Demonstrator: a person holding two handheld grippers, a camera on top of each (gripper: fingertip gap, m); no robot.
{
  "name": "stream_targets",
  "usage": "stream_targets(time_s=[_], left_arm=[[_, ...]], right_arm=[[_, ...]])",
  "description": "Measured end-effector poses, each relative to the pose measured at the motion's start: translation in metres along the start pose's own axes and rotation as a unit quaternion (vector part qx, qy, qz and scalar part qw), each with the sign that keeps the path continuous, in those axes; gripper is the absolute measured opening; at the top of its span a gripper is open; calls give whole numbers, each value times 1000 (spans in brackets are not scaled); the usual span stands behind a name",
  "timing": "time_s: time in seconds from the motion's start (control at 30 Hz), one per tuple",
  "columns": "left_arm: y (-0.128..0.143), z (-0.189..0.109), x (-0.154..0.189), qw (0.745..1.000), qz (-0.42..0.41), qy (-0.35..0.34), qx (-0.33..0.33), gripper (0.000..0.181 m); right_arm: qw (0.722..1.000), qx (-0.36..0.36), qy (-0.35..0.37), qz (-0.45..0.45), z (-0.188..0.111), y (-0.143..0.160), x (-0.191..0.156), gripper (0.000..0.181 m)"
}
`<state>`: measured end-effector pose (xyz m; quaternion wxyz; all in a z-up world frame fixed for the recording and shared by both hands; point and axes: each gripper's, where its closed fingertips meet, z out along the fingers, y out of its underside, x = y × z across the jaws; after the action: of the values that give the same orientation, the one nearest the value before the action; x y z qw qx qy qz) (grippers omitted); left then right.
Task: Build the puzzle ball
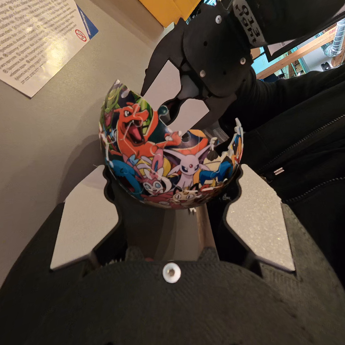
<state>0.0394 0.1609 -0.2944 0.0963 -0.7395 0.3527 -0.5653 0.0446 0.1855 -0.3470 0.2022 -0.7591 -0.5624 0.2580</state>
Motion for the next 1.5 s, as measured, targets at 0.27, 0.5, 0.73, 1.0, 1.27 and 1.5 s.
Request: stream_targets(time_s=[0.27,0.5,0.73,1.0,1.27,1.5], left_arm=[[4,-11,-3,1000,-4,-2,-1,122],[4,-13,-3,1000,7,4,-10,122],[4,-15,-4,1000,11,7,-19,122],[3,-16,-5,999,14,15,-30,122],[3,-16,-5,999,22,22,-37,122],[1,-17,-5,998,26,34,-35,122]], right_arm=[[999,-2,-1,-33,9,-11,-2,0],[999,13,-22,-43,15,-18,-10,0],[999,13,-16,-44,10,-19,-6,0],[998,5,-17,-53,13,-15,-5,0],[997,11,-17,-70,16,-19,-10,0],[996,11,-13,-93,20,-23,-16,0]])
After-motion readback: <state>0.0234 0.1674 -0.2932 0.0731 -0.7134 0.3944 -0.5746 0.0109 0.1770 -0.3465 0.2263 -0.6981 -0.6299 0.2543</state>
